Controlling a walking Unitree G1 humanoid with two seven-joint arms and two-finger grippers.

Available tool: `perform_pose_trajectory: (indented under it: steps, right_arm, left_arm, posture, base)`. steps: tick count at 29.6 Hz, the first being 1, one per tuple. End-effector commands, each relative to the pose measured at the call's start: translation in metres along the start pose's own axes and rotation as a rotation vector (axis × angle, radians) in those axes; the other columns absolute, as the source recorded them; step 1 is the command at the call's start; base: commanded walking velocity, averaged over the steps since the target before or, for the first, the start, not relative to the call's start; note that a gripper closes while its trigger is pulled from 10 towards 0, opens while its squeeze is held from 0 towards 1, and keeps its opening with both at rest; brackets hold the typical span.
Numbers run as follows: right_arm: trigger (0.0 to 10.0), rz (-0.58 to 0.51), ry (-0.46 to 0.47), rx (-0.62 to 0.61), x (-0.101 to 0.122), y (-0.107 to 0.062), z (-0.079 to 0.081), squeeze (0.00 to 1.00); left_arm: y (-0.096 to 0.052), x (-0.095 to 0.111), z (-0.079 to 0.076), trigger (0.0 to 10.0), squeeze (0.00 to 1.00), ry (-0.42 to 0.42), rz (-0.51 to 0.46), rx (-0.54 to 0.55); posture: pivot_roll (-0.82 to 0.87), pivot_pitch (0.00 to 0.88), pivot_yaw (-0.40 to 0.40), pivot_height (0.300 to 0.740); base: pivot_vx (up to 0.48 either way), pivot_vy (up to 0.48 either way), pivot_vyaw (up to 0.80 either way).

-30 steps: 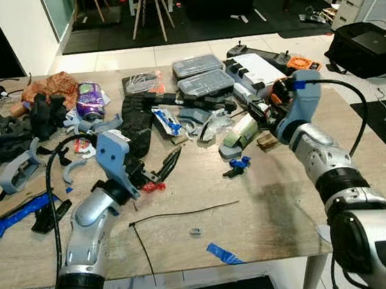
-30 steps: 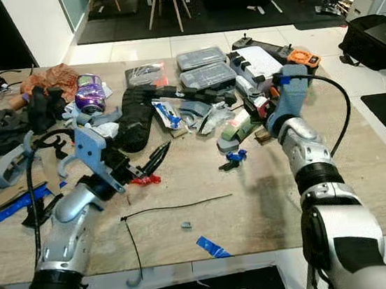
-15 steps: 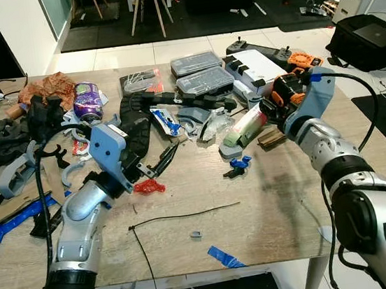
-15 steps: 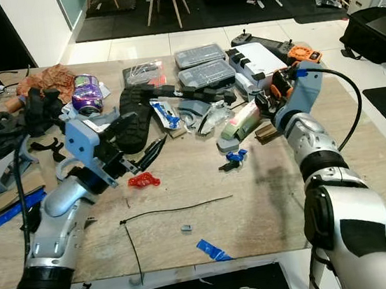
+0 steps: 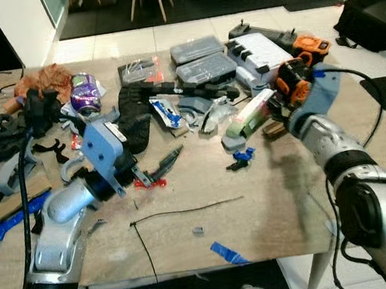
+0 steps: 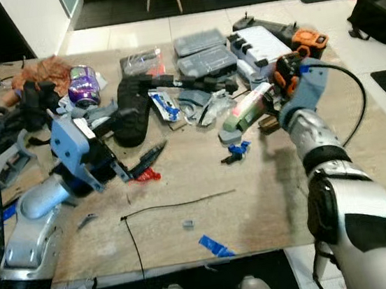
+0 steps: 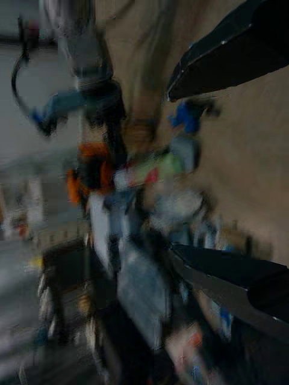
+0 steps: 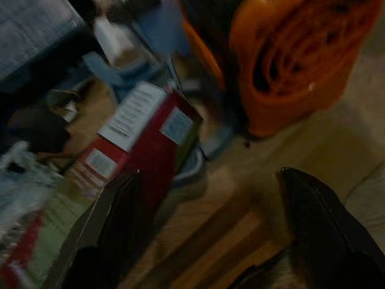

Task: Picking trash to rubbish bin

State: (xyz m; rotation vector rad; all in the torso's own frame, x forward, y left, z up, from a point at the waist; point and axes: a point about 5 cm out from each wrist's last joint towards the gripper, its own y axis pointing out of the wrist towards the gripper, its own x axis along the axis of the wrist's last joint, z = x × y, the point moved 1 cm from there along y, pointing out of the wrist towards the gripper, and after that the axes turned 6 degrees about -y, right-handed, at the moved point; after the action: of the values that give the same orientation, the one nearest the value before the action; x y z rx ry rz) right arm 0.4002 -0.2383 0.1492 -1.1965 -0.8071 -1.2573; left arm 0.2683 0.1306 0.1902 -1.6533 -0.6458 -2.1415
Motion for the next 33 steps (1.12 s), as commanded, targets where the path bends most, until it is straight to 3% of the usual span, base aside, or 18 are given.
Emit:
perform_pose_trajectory:
  steps: [1,7,12,21,28,33]
  right_arm:
    - [10.0,0.004,0.039,0.019,0.002,0.001,0.004,0.0]
    - [10.0,-0.013,0.052,0.078,0.007,0.002,0.015,0.0]
    - [10.0,-0.113,0.058,0.234,0.028,0.002,0.034,0.0]
    - [10.0,-0.118,0.05,0.264,0.032,0.002,0.036,0.0]
    - [10.0,-0.15,0.074,0.354,0.039,0.001,0.048,0.0]
    - [10.0,-0.221,0.123,0.436,0.056,-0.002,0.055,0.0]
  left_arm:
    - [0.001,0.004,-0.011,10.0,0.0,0.002,0.016,-0.052]
    - [-0.002,0.008,-0.02,10.0,0.0,-0.009,0.024,-0.068]
    - [-0.007,0.012,-0.035,10.0,0.0,-0.054,0.032,-0.051]
    - [-0.007,0.017,-0.048,10.0,0.0,-0.078,0.039,-0.055]
    - [-0.009,0.021,-0.054,10.0,0.0,-0.09,0.043,-0.049]
    - [-0.009,0.023,-0.06,10.0,0.0,-0.106,0.055,-0.045]
  posture:
    - [0.06,0.23,0.016,0.74]
    - [0.06,0.263,0.014,0.74]
    - [0.07,0.32,0.005,0.74]
    - [0.08,0.357,-0.003,0.74]
    - [0.09,0.378,-0.007,0.74]
    - [0.09,0.387,-0.01,0.74]
  base:
    - [0.0,0.0,0.0]
    - [0.0,0.0,0.0]
    - [0.0,0.0,0.0]
    - [0.0,0.0,0.0]
    - [0.0,0.0,0.0]
    - [0.0,0.0,0.0]
